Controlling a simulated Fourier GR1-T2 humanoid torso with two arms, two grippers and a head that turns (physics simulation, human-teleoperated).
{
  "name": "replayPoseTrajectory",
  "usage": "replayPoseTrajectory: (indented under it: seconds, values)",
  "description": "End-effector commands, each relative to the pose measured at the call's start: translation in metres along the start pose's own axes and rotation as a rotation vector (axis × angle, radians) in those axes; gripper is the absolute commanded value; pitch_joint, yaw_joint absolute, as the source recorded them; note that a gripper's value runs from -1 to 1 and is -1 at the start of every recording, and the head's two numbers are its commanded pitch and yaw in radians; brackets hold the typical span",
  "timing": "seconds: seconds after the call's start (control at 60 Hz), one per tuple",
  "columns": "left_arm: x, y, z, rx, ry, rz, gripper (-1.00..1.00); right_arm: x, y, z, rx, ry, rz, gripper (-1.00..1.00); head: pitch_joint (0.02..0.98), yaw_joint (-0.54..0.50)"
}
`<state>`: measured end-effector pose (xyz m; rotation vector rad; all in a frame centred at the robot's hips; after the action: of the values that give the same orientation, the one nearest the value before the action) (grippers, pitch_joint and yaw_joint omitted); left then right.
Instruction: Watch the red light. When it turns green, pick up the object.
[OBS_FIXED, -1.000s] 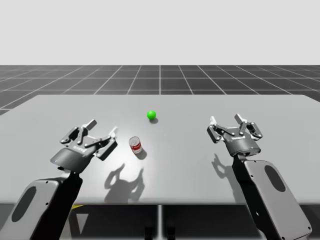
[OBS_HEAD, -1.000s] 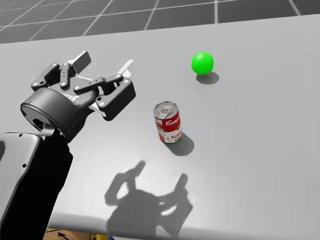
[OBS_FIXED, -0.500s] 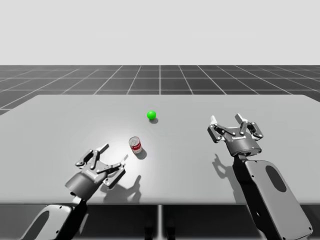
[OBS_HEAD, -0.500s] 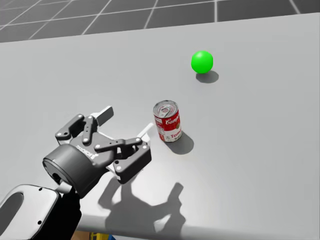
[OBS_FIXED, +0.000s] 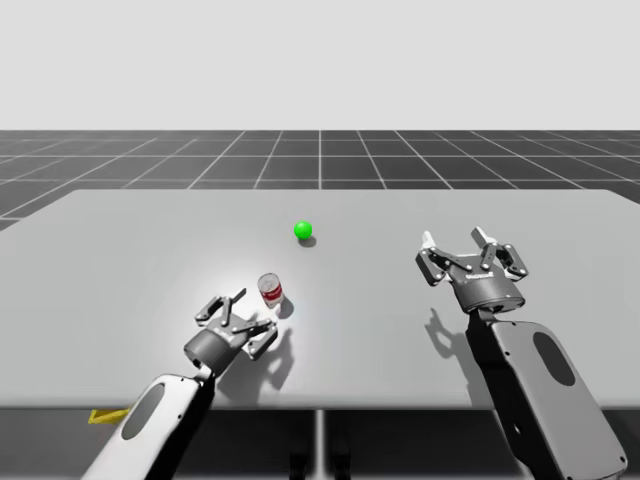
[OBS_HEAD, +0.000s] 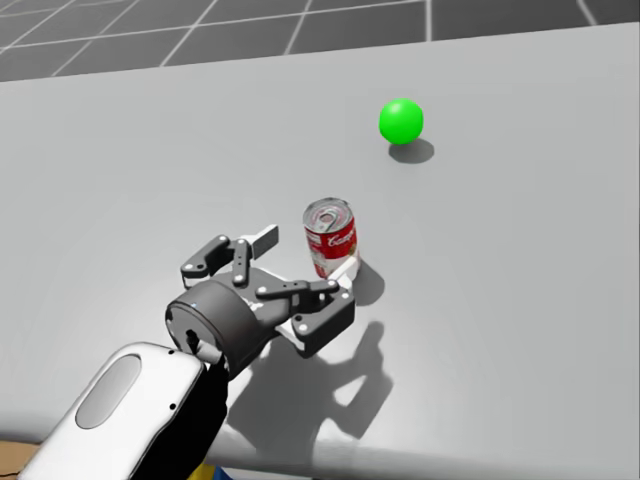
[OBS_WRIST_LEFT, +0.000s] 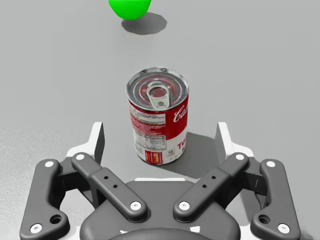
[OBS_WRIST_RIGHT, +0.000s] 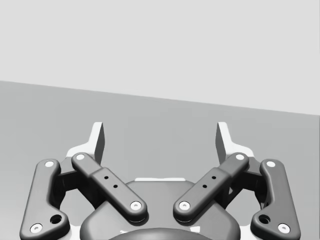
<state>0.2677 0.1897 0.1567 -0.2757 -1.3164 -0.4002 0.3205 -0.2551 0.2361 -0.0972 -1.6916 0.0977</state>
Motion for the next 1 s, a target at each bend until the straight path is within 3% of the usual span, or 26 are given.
replayPoseTrajectory:
  seconds: [0.017,0.4,0.55,0.583,0.617,0.633,0.65,0.7,0.883,1.0]
  values:
    - [0.000,-0.003,-0.023,0.014,0.029,0.013,-1.00,0.000,0.000,0.000,0.001,-0.001,-0.001,-1.00,0.810,0.22]
    - [-0.001,0.003,-0.059,0.041,0.096,0.045,-1.00,0.003,0.000,0.001,-0.001,-0.008,0.000,-1.00,0.802,0.22]
    - [-0.009,0.003,-0.059,0.031,0.125,0.066,-1.00,0.003,0.000,0.001,-0.002,-0.006,-0.002,-1.00,0.800,0.21]
    - [-0.010,0.002,-0.059,0.021,0.133,0.054,-0.86,0.003,0.000,0.001,-0.002,-0.007,-0.002,-1.00,0.799,0.21]
    - [-0.012,0.001,-0.058,0.017,0.133,0.040,-0.54,0.003,0.000,0.001,-0.002,-0.007,-0.003,-1.00,0.798,0.21]
    - [-0.012,0.000,-0.058,0.017,0.133,0.039,0.01,0.004,0.000,0.001,-0.003,-0.008,-0.003,-1.00,0.797,0.21]
    - [-0.013,-0.001,-0.058,0.013,0.135,0.031,0.91,0.004,-0.001,0.001,-0.003,-0.009,-0.004,-1.00,0.794,0.21]
    - [-0.014,-0.003,-0.057,0.007,0.137,0.018,1.00,0.004,-0.001,0.001,-0.005,-0.009,-0.006,-1.00,0.786,0.21]
    - [-0.016,-0.004,-0.057,-0.004,0.144,0.006,1.00,0.003,-0.001,0.001,-0.007,-0.008,-0.004,-1.00,0.715,0.22]
    - [-0.018,-0.004,-0.056,-0.012,0.152,-0.001,1.00,0.003,-0.002,0.000,-0.015,-0.005,-0.001,-1.00,0.604,0.23]
